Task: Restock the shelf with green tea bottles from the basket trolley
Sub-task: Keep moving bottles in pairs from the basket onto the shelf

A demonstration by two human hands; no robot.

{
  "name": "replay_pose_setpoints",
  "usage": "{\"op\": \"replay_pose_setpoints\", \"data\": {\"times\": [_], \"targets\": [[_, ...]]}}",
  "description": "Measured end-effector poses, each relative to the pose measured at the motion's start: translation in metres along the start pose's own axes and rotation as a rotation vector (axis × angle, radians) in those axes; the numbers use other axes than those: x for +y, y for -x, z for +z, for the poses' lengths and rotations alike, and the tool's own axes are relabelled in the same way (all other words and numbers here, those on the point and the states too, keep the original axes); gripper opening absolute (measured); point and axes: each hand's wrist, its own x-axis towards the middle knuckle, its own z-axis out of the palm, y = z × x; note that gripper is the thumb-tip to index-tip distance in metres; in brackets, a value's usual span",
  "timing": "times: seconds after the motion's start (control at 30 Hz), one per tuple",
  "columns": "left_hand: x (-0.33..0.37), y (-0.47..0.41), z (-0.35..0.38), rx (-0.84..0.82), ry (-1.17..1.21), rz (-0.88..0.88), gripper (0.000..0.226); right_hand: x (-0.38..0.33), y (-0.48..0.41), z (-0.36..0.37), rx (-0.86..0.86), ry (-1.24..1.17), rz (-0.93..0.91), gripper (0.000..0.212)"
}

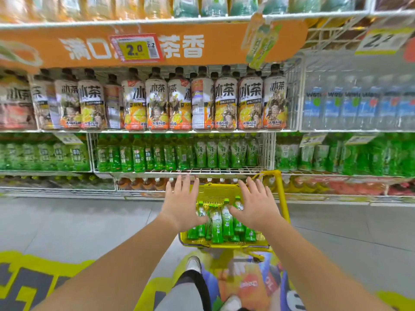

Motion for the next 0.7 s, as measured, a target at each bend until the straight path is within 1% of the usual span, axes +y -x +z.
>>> {"op": "replay_pose_setpoints", "data": {"times": [0.23,0.33,0.53,0.7], "targets": [[0.002,0.01,0.028,-0.083,0.03,0.012,0.118,-0.012,0.016,0.03,-0.092,0.001,0.038,0.093],[-0.001,0.002,0.046,-0.13,0.019,0.04,0.117,-0.018,0.011,0.048,-0.169,0.009,0.06,0.093],[-0.019,-0.027,0.081,-0.205,0.052,0.096,0.117,-0.033,-0.012,0.083,-0.263,0.029,0.113,0.094],[-0.031,-0.071,0.106,-0.235,0.07,0.146,0.117,-0.033,-0.056,0.107,-0.305,0.035,0.173,0.093]]}}
